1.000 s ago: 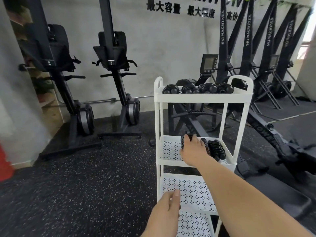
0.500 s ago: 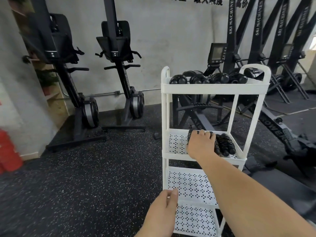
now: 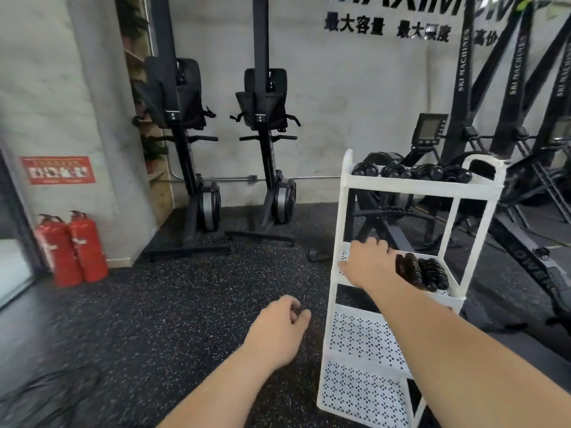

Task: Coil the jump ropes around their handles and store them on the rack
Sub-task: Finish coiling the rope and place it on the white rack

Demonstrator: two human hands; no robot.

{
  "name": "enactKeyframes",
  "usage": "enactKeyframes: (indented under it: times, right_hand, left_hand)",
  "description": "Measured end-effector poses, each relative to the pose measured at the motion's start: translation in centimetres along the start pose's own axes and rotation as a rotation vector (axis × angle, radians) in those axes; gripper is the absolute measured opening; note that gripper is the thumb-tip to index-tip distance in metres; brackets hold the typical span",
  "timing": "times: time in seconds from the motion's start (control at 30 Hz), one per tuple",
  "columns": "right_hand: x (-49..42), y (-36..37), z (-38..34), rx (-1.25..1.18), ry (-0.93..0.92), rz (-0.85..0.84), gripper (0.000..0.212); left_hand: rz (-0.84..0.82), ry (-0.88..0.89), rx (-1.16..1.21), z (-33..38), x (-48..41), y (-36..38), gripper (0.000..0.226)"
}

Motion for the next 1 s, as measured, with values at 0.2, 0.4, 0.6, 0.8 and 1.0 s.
enactKeyframes:
  times: [0.2, 0.4, 0.6, 0.8, 1.0]
  right_hand:
    - [9.0, -2.5, -6.2, -0.038, -0.175, -0.028, 0.059]
    - [18.5, -1.8, -13.9, -0.04, -0.382, -0.098, 0.061]
    - [26.2, 0.1, -21.6, 0.004, -0.541, -0.162, 0.058]
    - [31.6, 3.2, -28.6, 0.013, -0.702, -0.237, 0.055]
    - [34.1, 8.2, -34.6, 0.054, -0.803, -0.354, 0.054]
  left_hand:
    - [0.117, -0.032, -0.074, -2.0, 5.7, -5.2, 0.038]
    - [0.209, -0.065, -0.155, -6.3, 13.4, -8.8, 0.039]
    - [0.27, -0.172, -0.221, -12.8, 19.8, -11.8, 0.041]
    - [0.233, -0.33, -0.308, -21.2, 25.0, -13.0, 0.047]
    - [0.173, -0.457, -0.324, -28.0, 26.9, -14.0, 0.044]
Point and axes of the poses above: each hand's wrist, its own x-axis away from the middle knuckle, its own y-axis out of the palm, z = x × y, the point moved 1 cm from there along -x, towards the middle knuckle, and after that the axes turned 3 degrees about y, right-handed, at the moved point
